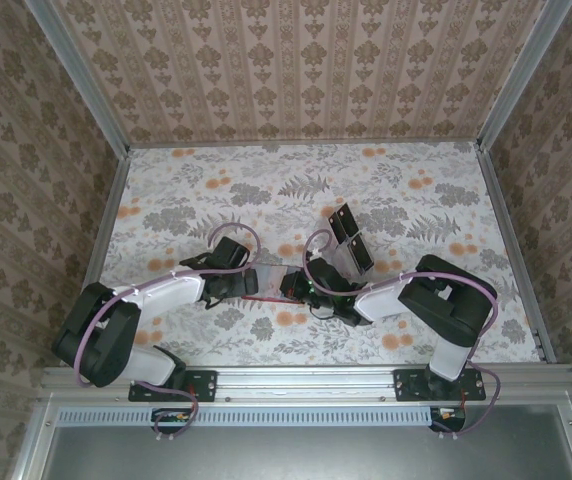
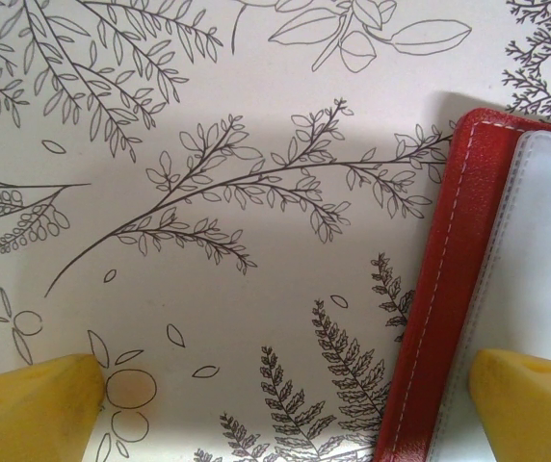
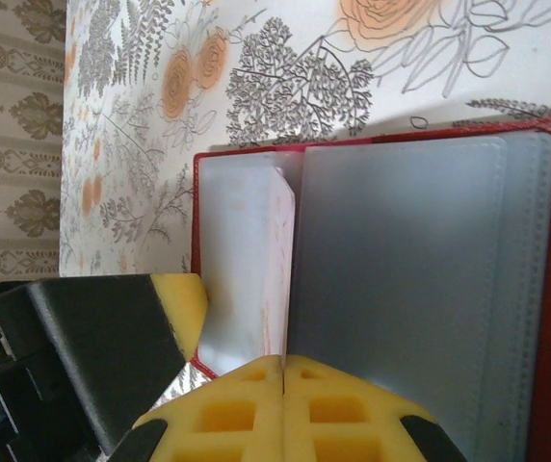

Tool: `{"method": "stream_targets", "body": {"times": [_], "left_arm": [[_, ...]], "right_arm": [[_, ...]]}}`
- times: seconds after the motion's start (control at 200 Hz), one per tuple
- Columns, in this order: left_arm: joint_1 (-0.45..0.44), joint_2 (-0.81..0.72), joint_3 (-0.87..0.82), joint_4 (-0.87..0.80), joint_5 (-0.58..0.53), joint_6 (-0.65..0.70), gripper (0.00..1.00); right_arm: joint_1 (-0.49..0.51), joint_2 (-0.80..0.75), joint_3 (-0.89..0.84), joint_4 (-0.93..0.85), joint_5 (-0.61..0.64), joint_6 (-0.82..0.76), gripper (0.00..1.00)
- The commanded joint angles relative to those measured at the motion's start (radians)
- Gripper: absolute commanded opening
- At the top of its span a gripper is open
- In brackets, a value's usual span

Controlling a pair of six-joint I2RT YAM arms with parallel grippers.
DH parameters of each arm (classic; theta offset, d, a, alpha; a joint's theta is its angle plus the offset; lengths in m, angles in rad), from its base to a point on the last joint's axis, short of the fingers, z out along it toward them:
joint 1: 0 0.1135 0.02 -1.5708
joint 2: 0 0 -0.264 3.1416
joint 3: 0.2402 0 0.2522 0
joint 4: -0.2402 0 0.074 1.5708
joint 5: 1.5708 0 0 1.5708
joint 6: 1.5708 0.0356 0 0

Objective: Put the credit cards into the card holder

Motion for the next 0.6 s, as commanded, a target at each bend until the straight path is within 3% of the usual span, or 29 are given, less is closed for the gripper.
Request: {"method": "stream_targets", "body": {"times": [0.0, 0.595], "left_arm": [[-0.007, 0.01, -0.029, -0.034, -0.004, -0.019, 0.99], [-0.007, 0.011, -0.029, -0.033, -0.002, -0.019, 1.0]], "right_arm": [[0.008, 0.025, -0.024, 0.014, 0.013, 0.018, 0.0], [0.004, 0.103, 0.023, 0.016, -0.048, 0.033, 0.0]]}}
